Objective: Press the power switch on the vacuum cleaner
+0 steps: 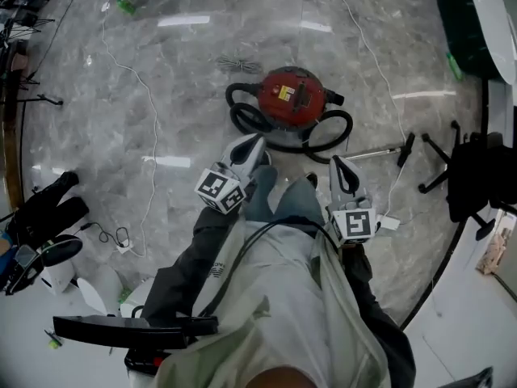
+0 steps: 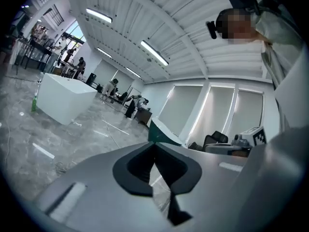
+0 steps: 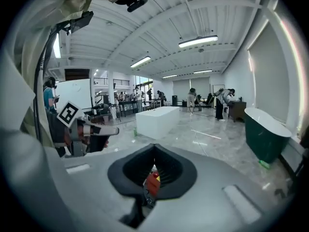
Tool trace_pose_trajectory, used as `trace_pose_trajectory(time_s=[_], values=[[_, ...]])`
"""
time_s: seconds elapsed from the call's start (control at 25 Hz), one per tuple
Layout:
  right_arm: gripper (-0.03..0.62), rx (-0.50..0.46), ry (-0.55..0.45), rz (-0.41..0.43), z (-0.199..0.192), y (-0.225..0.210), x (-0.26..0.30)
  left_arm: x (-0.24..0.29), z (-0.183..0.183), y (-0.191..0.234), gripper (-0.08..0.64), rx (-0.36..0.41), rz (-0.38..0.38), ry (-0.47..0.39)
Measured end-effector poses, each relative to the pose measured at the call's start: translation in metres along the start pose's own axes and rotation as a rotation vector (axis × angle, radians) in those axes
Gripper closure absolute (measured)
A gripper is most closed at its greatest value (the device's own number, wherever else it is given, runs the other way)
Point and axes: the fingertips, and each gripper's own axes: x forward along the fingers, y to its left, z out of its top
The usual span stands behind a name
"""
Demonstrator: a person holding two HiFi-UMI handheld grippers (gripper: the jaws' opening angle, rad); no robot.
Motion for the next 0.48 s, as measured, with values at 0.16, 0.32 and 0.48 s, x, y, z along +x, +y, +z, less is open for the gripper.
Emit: trace_pose_trajectory(time_s=[0.16, 0.32, 0.48], values=[[0.591, 0.084, 0.044, -0.005, -0.028, 0.014, 0.041, 0.041, -0.023, 0.063, 0.561, 0.058, 0.066, 0.057], [0.591, 0.088, 0.117, 0.046, -0.070, 0.021, 0.078, 0.092, -0.077, 0.118, 0.561, 0.086, 0.092, 0.170], [0.591, 0.105, 0.156, 0.039, -0.119, 0.004, 0.114, 0.121, -0.139, 0.168, 0.561, 0.061, 0.131, 0.299]])
